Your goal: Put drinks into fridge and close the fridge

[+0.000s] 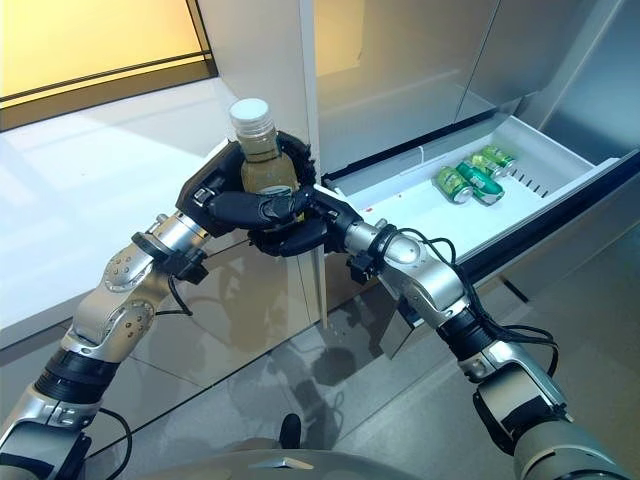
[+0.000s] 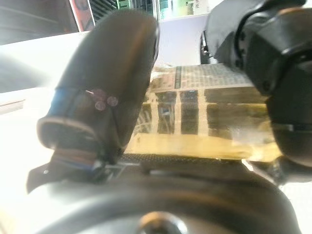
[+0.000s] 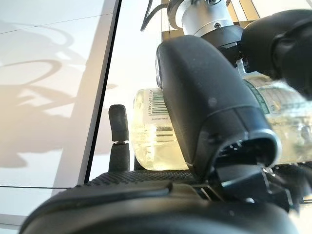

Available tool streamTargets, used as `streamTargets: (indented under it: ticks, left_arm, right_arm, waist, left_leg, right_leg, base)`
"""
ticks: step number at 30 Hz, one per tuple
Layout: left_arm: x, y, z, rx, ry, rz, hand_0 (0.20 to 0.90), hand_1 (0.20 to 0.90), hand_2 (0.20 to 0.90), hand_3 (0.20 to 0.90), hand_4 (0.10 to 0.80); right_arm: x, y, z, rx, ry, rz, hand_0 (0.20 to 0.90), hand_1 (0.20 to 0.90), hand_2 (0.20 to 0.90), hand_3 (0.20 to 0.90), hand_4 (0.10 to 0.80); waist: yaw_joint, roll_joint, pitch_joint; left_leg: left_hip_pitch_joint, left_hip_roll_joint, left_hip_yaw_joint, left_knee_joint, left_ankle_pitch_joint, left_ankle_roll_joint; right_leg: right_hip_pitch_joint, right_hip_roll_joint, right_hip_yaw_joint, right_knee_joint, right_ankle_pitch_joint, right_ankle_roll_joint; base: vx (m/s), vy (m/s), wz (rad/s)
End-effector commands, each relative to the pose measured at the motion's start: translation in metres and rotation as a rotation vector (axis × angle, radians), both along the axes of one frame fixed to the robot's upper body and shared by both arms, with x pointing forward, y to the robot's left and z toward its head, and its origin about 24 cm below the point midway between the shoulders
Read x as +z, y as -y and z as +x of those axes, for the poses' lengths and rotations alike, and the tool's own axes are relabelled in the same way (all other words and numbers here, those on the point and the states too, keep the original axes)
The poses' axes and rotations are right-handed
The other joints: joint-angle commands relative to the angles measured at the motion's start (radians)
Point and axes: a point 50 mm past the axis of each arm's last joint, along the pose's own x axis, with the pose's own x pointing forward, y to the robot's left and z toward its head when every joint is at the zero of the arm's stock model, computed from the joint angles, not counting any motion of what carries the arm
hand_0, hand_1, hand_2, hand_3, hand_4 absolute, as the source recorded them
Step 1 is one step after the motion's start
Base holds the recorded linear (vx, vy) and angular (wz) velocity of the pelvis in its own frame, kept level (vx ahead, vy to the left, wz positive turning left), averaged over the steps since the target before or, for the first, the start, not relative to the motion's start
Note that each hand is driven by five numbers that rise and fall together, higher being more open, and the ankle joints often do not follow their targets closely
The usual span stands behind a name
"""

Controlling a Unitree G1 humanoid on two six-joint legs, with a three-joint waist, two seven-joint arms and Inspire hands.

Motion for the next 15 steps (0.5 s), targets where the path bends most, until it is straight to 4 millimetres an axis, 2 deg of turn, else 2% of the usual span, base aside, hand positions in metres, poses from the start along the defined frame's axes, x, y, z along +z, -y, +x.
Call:
streamTargets:
  ticks: [1, 9, 15]
  left_arm:
    - [0.082, 0.015, -0.011, -0.074, 0.423, -0.117, 0.9, 0.9, 0.9, 0.9, 0.8]
    - [0.081, -0.002, -0.01, 0.002, 0.424, -0.094, 0.9, 0.9, 0.9, 0.9, 0.8]
    - [0.077, -0.02, -0.011, 0.067, 0.417, -0.09, 0.9, 0.9, 0.9, 0.9, 0.8]
  right_arm:
    - [0.08, -0.027, 0.001, 0.136, 0.249, 0.236, 0.3, 0.3, 0.3, 0.2, 0.1]
    - [0.096, -0.016, -0.003, 0.118, 0.341, 0.254, 0.3, 0.3, 0.3, 0.2, 0.1]
    - [0.117, -0.005, -0.012, 0.118, 0.455, 0.275, 0.3, 0.3, 0.3, 0.2, 0.1]
  waist:
    - [0.002, 0.021, -0.129]
    - [0.005, 0.024, -0.133]
    - [0.008, 0.023, -0.136]
  left_leg:
    - [0.078, -0.013, -0.004, 0.001, -0.167, 0.008]
    - [0.075, -0.013, -0.007, 0.001, -0.166, 0.007]
    - [0.073, -0.013, -0.01, 0.001, -0.167, 0.007]
  right_leg:
    - [-0.074, 0.004, -0.007, 0.004, 0.057, 0.043]
    - [-0.075, 0.004, -0.008, 0.004, 0.057, 0.044]
    - [-0.076, 0.004, -0.009, 0.004, 0.057, 0.046]
  base:
    - [0.0, 0.0, 0.0]
    - [0.0, 0.0, 0.0]
    - [-0.003, 0.001, 0.01]
